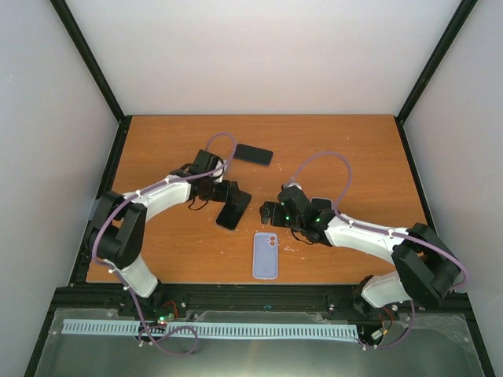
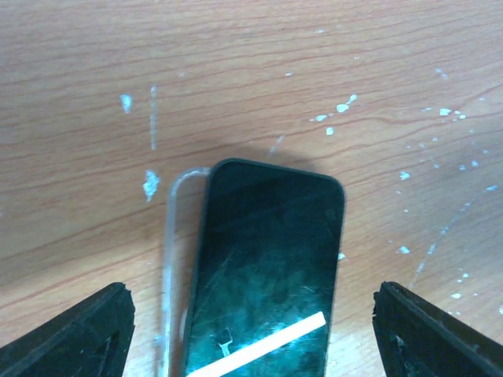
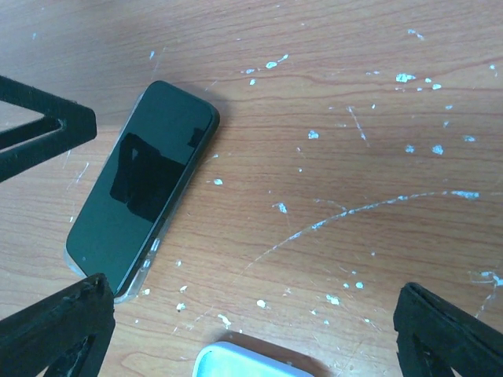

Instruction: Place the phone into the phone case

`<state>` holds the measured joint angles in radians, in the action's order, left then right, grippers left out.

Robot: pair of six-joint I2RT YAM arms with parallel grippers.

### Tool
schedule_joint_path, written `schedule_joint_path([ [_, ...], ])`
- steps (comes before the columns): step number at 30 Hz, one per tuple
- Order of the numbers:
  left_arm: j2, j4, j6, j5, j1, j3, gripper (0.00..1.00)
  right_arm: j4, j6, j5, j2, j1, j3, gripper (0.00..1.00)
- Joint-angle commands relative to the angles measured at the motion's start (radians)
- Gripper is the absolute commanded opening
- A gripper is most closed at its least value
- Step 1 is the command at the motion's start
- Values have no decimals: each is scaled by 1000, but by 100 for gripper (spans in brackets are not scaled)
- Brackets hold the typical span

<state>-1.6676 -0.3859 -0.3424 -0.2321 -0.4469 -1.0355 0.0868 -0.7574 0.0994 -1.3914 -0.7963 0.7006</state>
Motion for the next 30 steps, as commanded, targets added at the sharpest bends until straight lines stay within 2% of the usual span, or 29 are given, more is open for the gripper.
schedule_joint_path([
  [1,-9,35,-65,-25,51,40,79,-6,-5,-8,2,6,-1,93],
  [3,-7,75,-80,-72,87,70,74,-6,8,-32,-11,6,11,87],
  [8,-21,117,-67,-170,136,98,72,-43,12,-57,-27,6,1,74],
  [14,-54,151,-68,-227,145,143,64,-56,6,-98,-55,6,9,70],
  [19,-22,183,-99,-288,141,202,52,-24,18,-79,-50,6,30,64],
  [24,25,319,-181,-403,123,313,39,-30,9,-77,-35,6,13,57],
  [30,48,456,-278,-510,86,387,28,-37,25,-54,-66,6,44,51],
])
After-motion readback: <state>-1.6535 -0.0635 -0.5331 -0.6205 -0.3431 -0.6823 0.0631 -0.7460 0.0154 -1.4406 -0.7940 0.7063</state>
